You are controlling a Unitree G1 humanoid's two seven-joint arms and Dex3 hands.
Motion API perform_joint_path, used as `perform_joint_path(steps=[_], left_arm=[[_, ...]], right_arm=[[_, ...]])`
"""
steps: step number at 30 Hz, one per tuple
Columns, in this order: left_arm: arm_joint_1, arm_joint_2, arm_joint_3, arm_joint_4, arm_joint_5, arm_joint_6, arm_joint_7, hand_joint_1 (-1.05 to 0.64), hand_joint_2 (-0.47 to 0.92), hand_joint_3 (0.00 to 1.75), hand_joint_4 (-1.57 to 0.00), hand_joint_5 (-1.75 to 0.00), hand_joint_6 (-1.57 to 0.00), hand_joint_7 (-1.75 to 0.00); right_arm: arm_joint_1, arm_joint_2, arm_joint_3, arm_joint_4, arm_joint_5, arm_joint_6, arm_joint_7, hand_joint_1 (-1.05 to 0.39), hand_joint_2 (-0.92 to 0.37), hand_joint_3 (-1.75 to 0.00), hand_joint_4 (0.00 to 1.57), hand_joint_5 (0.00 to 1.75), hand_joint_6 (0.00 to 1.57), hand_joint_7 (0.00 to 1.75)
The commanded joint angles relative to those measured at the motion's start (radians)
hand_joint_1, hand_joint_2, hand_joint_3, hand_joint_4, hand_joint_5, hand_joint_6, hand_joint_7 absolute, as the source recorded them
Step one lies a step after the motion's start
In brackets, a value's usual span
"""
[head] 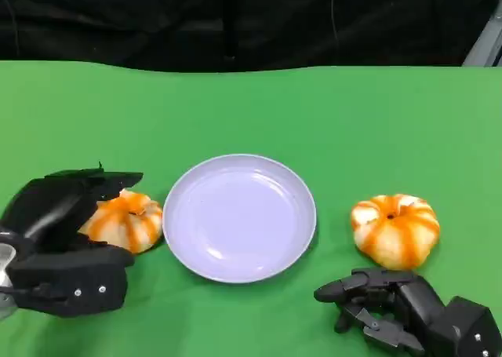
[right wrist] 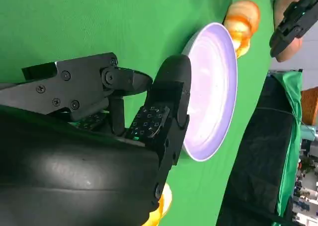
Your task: Grasp the bread from the table and place it into the plate.
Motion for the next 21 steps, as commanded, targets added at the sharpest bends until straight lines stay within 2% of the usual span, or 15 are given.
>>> perform_joint_path(steps=[1, 14, 21], left_arm=[[-0.049, -0.015, -0.036, 0.083, -0.007, 0.019, -0.015, -1.03, 0.92, 0.22, -0.36, -0.01, -0.42, 0.00], [-0.143, -0.067, -0.139, 0.275, 0.005, 0.054, 0.011, -1.03, 0.92, 0.46, -0.38, -0.01, -0.43, -0.01], [-0.156, -0.076, -0.160, 0.312, -0.001, 0.068, 0.004, -1.03, 0.92, 0.48, -0.38, -0.01, -0.43, -0.01]], right_arm=[[0.010, -0.012, -0.006, 0.013, -0.004, 0.007, -0.003, -0.07, -0.92, -0.38, 0.80, 1.22, 1.12, 0.31], [0.019, -0.010, -0.007, -0.003, 0.005, 0.020, 0.000, -0.06, -0.92, -0.39, 0.80, 1.21, 1.13, 0.32], [0.020, -0.010, -0.007, -0.004, 0.003, 0.020, -0.002, -0.05, -0.92, -0.38, 0.80, 1.21, 1.13, 0.32]])
